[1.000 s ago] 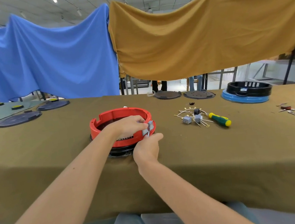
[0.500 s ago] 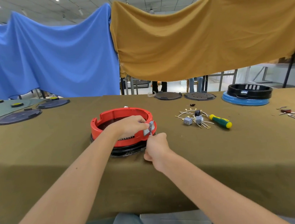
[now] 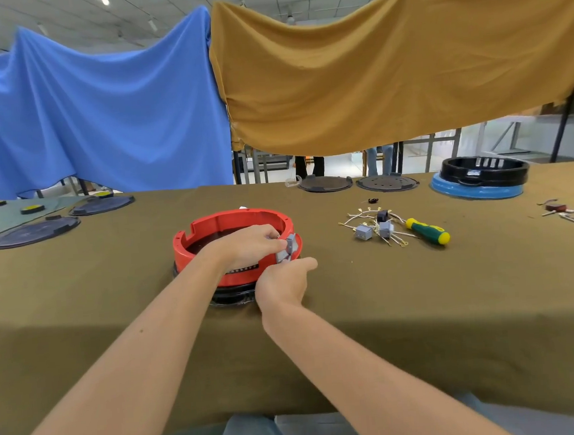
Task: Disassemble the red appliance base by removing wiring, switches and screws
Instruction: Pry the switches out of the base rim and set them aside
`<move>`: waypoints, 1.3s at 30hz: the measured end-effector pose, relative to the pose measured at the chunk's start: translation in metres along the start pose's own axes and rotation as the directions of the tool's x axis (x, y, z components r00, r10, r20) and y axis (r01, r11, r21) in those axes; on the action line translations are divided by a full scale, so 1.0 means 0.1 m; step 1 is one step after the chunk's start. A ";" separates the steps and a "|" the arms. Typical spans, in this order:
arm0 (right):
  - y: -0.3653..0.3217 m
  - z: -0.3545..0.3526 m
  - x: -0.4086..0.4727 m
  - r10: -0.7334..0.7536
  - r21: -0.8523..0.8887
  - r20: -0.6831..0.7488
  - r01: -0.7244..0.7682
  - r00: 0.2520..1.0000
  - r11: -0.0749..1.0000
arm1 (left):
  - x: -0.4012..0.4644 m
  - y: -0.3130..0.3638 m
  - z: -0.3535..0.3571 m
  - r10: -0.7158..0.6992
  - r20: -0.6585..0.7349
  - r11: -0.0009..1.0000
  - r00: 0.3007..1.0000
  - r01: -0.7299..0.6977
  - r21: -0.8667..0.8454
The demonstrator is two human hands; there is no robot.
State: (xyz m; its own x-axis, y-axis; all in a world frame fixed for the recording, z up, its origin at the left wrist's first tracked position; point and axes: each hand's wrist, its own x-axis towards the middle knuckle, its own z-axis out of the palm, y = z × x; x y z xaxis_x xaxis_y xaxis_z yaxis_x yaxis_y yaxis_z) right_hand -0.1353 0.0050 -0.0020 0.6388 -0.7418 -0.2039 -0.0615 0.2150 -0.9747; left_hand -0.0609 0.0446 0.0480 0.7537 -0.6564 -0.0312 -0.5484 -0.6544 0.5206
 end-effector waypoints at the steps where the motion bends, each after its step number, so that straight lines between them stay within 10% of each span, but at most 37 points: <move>1: 0.02 0.04 -0.01 -0.001 0.030 -0.030 0.002 1.000 1.000 | 0.00 0.00 0.00 -0.001 0.002 1.000 1.000 0.001 0.000; 7: 0.09 0.14 -0.03 -0.028 0.159 -0.082 0.041 0.996 0.986 | 0.00 0.00 -0.02 -0.004 0.012 1.000 1.000 0.004 0.002; 13: 0.05 -0.11 0.06 -0.180 -0.152 0.064 0.188 0.982 0.970 | -0.02 0.01 -0.01 0.007 -0.014 1.000 1.000 -0.007 0.004; 24: -0.10 -0.39 0.22 -0.373 -0.680 0.395 0.540 0.840 0.495 | -0.01 0.00 -0.02 0.004 0.005 0.999 1.000 -0.004 0.044; 39: -0.22 -0.87 0.53 -0.370 -0.625 0.463 0.593 0.805 0.508 | -0.04 -0.01 -0.04 0.005 0.051 1.000 0.999 -0.005 0.012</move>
State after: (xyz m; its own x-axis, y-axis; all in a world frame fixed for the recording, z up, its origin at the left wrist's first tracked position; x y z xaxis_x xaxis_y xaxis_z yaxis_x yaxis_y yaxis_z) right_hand -0.1672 -0.0939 0.0004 0.8926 -0.3826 0.2385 -0.1319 -0.7274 -0.6734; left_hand -0.0617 0.0497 0.0510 0.7317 -0.6778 -0.0726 -0.5566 -0.6556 0.5103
